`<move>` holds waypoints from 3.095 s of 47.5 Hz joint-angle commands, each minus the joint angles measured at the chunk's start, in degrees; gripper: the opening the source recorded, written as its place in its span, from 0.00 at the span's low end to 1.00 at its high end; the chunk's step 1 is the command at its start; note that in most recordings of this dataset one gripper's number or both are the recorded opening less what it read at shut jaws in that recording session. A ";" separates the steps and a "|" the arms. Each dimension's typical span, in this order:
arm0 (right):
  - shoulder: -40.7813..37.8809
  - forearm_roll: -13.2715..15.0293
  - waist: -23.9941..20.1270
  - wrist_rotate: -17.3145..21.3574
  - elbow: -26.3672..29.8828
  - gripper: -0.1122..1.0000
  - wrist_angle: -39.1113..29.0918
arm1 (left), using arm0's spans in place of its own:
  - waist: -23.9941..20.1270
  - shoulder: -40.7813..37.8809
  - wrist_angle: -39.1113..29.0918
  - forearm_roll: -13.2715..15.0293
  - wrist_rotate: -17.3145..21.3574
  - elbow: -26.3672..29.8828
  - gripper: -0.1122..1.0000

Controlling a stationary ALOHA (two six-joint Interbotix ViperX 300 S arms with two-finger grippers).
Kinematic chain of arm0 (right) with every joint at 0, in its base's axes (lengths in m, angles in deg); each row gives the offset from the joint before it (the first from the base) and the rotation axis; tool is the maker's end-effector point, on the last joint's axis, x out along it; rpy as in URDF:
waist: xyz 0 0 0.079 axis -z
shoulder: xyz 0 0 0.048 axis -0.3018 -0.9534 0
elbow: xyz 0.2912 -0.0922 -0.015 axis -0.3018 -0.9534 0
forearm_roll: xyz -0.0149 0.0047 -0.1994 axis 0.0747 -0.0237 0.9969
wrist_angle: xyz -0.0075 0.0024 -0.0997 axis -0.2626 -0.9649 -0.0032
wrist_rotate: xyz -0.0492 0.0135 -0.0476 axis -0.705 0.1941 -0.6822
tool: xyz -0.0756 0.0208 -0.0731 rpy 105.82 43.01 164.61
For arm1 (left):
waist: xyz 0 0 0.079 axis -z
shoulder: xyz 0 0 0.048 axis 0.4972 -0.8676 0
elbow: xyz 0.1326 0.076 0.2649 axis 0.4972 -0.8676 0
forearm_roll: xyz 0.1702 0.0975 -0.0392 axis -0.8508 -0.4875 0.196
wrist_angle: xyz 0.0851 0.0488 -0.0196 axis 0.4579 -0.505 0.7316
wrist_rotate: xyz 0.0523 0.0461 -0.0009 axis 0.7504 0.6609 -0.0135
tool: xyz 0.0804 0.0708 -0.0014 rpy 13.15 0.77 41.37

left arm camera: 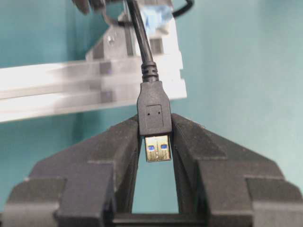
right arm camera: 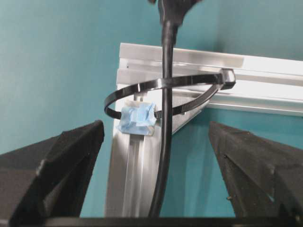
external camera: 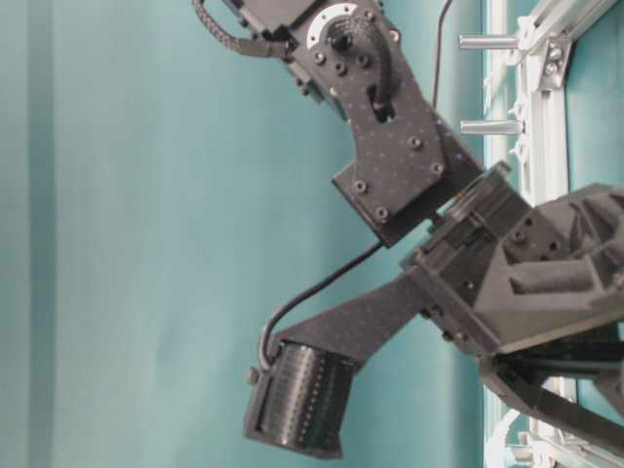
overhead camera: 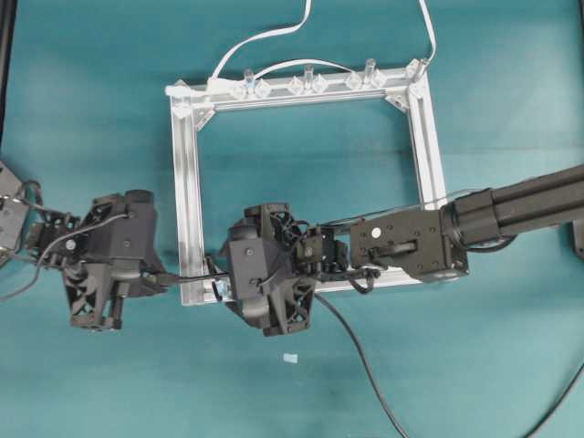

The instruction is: Insert the wire through the string loop located on the left side.

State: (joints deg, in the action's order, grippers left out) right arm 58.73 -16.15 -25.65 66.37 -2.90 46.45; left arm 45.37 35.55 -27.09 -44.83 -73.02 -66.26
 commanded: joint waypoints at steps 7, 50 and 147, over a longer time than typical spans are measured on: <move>1.32 0.09 0.00 0.09 0.44 0.95 0.26 | 1.93 3.60 -1.93 0.09 -2.72 -1.14 0.28; 1.23 0.09 -0.09 0.09 0.44 0.95 -0.09 | 2.90 14.59 -10.99 0.18 -3.69 -5.80 0.28; 5.62 0.09 2.20 0.09 -1.58 0.95 -0.09 | 2.64 14.77 -9.14 -1.14 -5.10 -5.45 0.70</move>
State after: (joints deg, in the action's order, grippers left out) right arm 60.31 -16.15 -24.16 66.45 -4.22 46.19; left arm 48.01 50.14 -36.76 -45.71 -78.64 -72.94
